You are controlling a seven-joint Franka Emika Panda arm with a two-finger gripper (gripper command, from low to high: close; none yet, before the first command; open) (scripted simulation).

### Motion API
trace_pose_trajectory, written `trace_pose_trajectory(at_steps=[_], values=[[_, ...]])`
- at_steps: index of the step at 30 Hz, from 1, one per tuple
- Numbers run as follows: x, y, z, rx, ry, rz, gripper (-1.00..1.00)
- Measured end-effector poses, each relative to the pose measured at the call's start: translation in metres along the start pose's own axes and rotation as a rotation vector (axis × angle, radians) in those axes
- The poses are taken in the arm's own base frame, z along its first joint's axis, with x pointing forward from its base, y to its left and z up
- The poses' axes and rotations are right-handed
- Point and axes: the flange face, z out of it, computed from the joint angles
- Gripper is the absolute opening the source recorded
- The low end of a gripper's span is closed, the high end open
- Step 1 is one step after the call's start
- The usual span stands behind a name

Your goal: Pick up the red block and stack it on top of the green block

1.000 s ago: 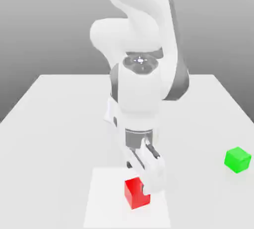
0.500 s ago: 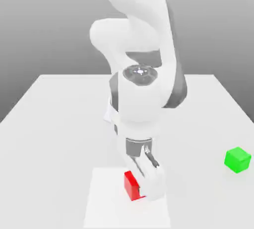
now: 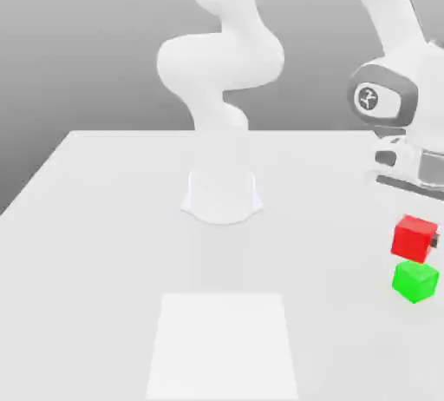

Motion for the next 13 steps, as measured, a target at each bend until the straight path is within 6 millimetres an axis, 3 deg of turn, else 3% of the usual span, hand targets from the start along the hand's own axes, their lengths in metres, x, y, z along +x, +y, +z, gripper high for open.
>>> trace_pose_trajectory(at_steps=[3,13], values=[[0.009,-0.007,0.015,-0.005,0.029,0.026,-1.0],[0.007,-0.006,0.058,-0.007,0.027,0.021,-1.0]])
